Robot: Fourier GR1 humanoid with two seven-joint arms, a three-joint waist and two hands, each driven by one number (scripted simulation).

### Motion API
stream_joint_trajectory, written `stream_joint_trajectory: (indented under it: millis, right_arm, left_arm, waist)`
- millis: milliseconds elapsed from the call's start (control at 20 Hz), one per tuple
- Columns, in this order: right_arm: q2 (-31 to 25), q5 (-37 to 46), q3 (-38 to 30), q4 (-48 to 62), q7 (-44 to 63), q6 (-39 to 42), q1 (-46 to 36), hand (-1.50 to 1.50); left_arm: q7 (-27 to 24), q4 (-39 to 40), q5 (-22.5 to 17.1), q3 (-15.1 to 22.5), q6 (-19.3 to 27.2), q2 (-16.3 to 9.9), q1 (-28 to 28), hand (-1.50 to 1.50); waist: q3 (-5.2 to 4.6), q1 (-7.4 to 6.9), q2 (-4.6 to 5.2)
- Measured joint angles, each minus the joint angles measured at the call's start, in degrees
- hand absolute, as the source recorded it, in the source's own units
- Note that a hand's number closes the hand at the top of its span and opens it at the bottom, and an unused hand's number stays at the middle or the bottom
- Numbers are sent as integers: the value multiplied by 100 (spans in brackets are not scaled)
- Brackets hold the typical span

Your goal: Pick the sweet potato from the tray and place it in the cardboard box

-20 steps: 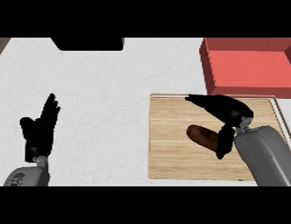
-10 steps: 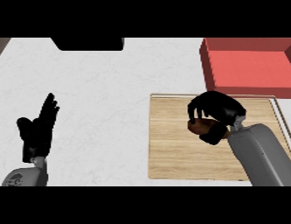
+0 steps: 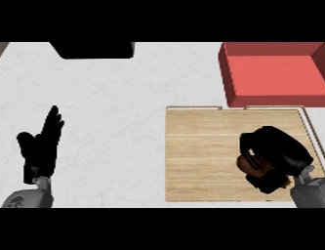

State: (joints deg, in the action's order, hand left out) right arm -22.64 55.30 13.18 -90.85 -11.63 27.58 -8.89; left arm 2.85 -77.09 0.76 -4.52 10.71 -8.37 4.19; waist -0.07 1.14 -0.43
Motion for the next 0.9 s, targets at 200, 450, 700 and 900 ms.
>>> stream_joint_trajectory:
  millis: [200, 450, 700, 900]
  right_arm:
    - [-407, 124, -110, -916, -298, -431, 965, 150]
    - [-873, -274, -753, -2214, -702, -495, 1860, 150]
    - [-991, -1391, -1871, -3270, -677, 99, 1988, 150]
    - [-1006, -2449, -2897, -3704, -348, 665, 1735, 150]
  left_arm:
    - [-38, -6, 1, -38, -3, -7, -17, 0]
    - [-34, 102, 28, -61, 19, 6, 100, 0]
    - [-53, 42, 38, -35, 4, 31, 38, 0]
    - [-58, 34, 41, -6, 7, 91, 3, 0]
  waist:
    - [3, -13, 12]
    - [4, 18, 15]
    - [2, 6, 13]
    - [0, -18, 18]
